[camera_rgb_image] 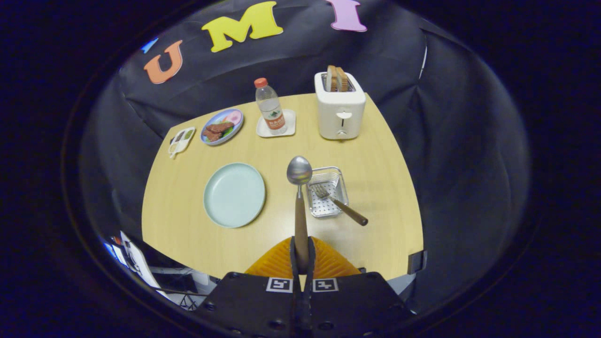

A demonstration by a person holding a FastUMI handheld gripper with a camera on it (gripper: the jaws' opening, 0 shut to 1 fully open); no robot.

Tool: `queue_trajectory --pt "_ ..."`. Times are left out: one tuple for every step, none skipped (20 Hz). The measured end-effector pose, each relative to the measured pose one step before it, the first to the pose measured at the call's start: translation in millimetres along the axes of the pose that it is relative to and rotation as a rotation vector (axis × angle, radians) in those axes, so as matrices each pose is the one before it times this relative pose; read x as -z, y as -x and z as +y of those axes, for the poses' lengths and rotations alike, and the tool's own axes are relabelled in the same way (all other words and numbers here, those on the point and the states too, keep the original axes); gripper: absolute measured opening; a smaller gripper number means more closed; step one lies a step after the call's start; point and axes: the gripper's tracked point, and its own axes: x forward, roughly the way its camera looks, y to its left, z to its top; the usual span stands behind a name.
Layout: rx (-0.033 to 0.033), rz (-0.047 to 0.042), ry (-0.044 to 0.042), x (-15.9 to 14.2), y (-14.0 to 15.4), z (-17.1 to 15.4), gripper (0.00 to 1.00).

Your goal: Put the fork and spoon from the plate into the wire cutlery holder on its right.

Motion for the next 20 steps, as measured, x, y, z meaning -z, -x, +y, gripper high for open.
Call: queue_trajectory --pt "0.00949 0.01027 -0.00148 -0.59 -3.49 -8.3 0.01" --pt "-0.00269 0.02029 -0.00291 2.51 -3.14 -4.33 0.01" --pt "-0.01011 0.02761 -0.01532 3.34 -2.84 -2.53 0.01" --pt "-0.01287 0.02433 -0.02444 1.82 -3.96 -2.14 0.01" --pt "-0.00879 0.01945 -0.01736 0.83 -3.62 -2.32 0.01" --pt "-0.00362 0.01225 -0.00796 -0.78 -2.65 -3.35 0.01" --pt "-0.00039 0.00823 -0.00765 -0.74 -2.51 -2.62 0.01" --pt "0.00057 0.00683 -0.00601 -1.78 -2.12 -1.98 0.01" --pt "0.00008 0.00672 -0.00177 -2.53 -1.65 -1.2 0.01" --pt "0.00464 0.01089 -0.00122 -0.42 -2.18 -1.39 0.01" --pt "0.00188 0.00869 -0.00075 -1.99 -1.25 -0.65 0.01" --pt "-0.00245 0.00697 0.00082 -1.67 -1.66 1.08 0.01" --pt "-0.00204 0.00844 -0.00072 -0.75 -2.52 0.28 0.01" --pt "0.00073 0.00372 0.00047 -2.59 -1.02 0.23 0.04" --pt "-0.00374 0.00038 -0.00288 -2.27 -1.03 1.79 0.04" --pt "-0.00518 -0.00357 -0.00369 -2.39 -1.44 1.14 0.07" --pt "-0.0048 -0.00341 -0.00178 -1.97 0.53 2.31 0.07" --pt "-0.0091 -0.01523 -0.001 -6.14 1.02 3.29 0.11" --pt "0.00225 -0.02506 0.00067 -6.18 0.57 1.21 0.13" --pt "-0.0071 -0.03125 -0.00038 -7.39 2.03 2.5 0.2"
